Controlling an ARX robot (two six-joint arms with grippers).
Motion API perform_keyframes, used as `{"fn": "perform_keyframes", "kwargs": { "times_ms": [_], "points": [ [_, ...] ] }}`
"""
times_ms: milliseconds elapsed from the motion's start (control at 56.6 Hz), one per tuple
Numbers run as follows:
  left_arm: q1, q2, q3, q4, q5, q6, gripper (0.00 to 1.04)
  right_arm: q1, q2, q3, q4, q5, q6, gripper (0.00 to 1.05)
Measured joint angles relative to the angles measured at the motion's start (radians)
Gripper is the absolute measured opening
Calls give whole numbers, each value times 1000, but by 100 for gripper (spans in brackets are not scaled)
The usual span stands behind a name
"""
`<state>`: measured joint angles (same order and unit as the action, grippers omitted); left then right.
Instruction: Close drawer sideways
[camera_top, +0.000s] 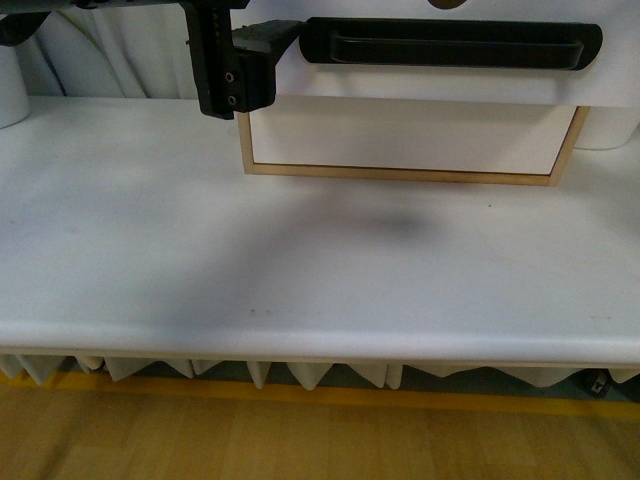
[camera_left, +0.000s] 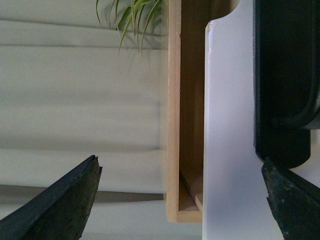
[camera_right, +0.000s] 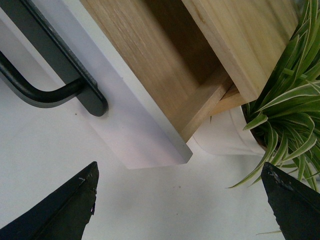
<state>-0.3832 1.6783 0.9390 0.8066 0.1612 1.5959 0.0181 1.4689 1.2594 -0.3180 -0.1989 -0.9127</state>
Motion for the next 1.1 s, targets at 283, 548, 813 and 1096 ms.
{"fn": "perform_keyframes", "kwargs": {
  "times_ms": [283, 548, 813, 1096],
  "points": [
    [2, 29, 36, -7, 0, 5, 98, -9, 56, 30, 54, 22, 11, 95],
    [8, 74, 101, -17, 16, 7, 98, -18, 131, 92, 102, 48, 42, 95],
    [13, 143, 189, -27, 19, 7, 98, -19, 231, 165, 147, 44, 80, 95],
    [22, 226, 269, -37, 18, 7, 98, -19, 341, 252, 207, 61, 115, 95]
  ]
}}
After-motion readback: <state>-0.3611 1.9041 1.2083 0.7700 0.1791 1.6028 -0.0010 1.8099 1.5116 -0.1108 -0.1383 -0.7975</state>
